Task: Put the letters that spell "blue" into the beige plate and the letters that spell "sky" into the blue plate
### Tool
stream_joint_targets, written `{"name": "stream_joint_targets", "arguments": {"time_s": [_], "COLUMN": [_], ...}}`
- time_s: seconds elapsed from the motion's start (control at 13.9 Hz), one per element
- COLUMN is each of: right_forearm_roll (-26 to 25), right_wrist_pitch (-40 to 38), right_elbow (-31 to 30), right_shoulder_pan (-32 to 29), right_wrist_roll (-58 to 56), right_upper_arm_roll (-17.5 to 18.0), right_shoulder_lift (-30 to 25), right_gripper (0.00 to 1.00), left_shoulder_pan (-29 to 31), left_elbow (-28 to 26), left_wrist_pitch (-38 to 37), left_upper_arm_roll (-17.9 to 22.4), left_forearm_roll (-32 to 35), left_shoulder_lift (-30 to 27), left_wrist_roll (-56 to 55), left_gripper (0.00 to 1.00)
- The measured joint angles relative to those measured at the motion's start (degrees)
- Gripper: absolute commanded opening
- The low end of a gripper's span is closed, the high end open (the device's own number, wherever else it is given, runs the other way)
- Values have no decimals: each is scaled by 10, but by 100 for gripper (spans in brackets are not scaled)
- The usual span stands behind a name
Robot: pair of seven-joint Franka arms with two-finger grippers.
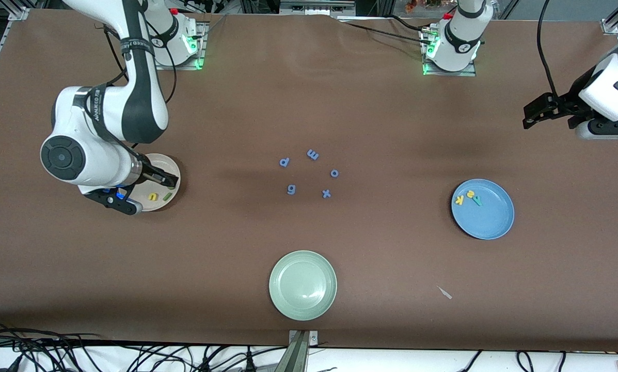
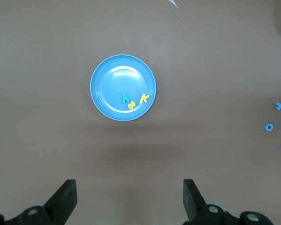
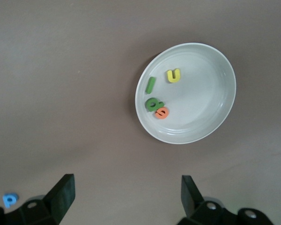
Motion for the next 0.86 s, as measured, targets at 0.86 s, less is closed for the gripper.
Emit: {"name": "stream_joint_targets", "arguments": {"time_s": [0.86], "right_forearm_roll": [-165], "right_wrist_pitch": [-47], "right_elbow": [11], "right_shoulder_pan": [-329], "right_wrist_roll": [-40], "right_upper_arm_roll": [433], "right_shoulder_lift": [-166], "right_gripper": [100], "left_shoulder_pan": [0], "left_elbow": [1], "left_wrist_pitch": [0], "left_upper_arm_roll": [0], "left_forearm_roll": [0], "left_shoulder_lift": [0], "left_wrist_roll": [0], "left_gripper": [100]}}
